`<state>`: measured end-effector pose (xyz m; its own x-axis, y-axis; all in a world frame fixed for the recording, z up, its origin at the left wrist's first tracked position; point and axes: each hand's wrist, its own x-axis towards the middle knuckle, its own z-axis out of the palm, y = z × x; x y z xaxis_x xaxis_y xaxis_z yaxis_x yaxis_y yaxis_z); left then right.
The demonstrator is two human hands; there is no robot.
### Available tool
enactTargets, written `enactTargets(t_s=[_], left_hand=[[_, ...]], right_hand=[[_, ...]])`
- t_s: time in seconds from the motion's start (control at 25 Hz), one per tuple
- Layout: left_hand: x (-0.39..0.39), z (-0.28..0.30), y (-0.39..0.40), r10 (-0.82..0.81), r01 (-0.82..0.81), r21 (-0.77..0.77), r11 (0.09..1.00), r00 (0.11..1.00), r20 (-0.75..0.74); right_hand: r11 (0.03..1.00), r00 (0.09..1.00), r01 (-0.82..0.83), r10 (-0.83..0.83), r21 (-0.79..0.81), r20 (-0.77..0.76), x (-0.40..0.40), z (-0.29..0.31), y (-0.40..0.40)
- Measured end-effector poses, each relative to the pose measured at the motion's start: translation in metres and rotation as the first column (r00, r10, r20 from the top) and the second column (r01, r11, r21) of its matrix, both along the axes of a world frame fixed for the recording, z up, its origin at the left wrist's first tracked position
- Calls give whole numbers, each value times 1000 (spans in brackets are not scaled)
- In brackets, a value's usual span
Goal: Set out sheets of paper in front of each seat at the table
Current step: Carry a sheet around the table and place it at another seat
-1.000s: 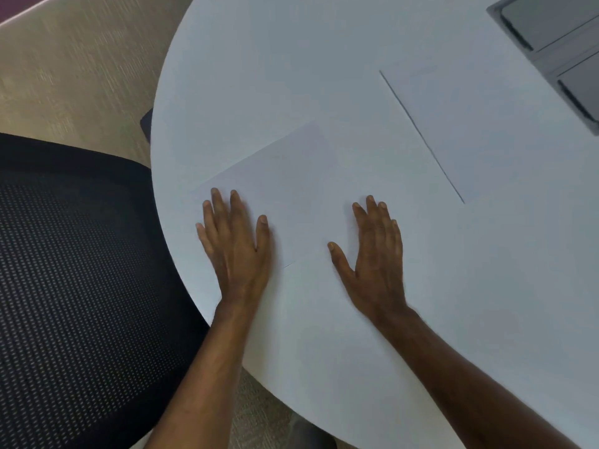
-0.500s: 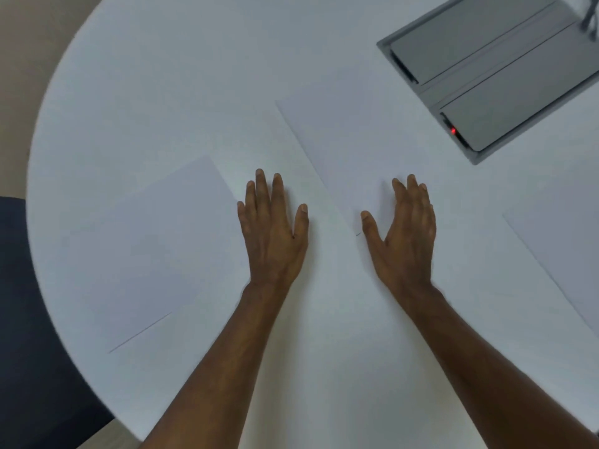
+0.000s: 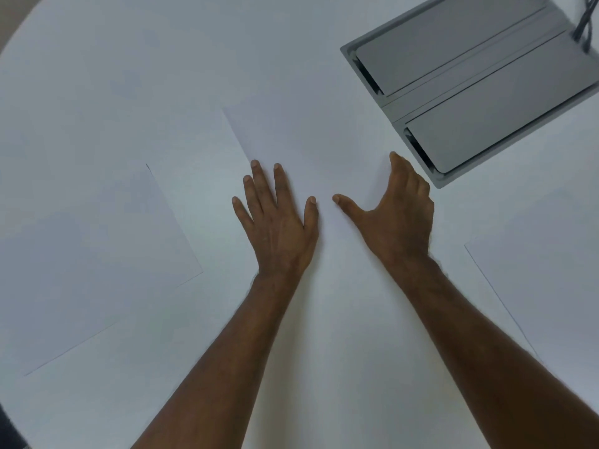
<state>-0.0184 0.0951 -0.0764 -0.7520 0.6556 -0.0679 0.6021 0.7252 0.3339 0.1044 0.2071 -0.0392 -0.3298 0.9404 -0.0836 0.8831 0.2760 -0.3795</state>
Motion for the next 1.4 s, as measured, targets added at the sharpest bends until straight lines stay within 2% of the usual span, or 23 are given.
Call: enactTargets(t_s=[0.2,0.52,0.64,0.76,0.84,0.92,0.96,1.12,1.2,1.28,1.32,1.4], left_hand=[[3,-5,3,-16,10,-66,998,996,-88],[5,-5,4,-25,21,-41,999,995,-94],[3,-1,2,-1,2,82,997,1000,-14],[-1,4,-6,6,-75,354,932,981,194],[-2,13,-11,9,-228,482,846,910,414],[-3,31,-15,42,-440,486,756,772,634],[-3,41,-18,70,-515,455,727,714,696],[-5,68,-45,230,-708,322,628,565,793],[-7,78,-68,240,-790,226,570,423,874],[-4,89,-93,224,-815,127,566,300,927],[-1,96,-106,209,-815,106,570,269,940],[6,115,-136,172,-789,114,603,268,948]], right_hand=[[999,1000,7,-7,-43,-3,-4,2,12],[960,944,86,-164,-266,-285,-3,7,30],[950,920,91,-194,-297,-340,3,14,31],[956,909,91,-195,-280,-368,11,18,27],[946,890,90,-217,-311,-401,17,22,20],[919,858,116,-284,-377,-429,23,28,10],[902,839,131,-321,-411,-439,28,32,4],[862,769,137,-403,-487,-496,48,54,-35],[854,762,127,-410,-505,-501,59,67,-60],[837,748,116,-428,-536,-507,69,79,-88],[826,736,109,-441,-553,-514,73,87,-103],[810,727,86,-450,-581,-519,80,103,-134]])
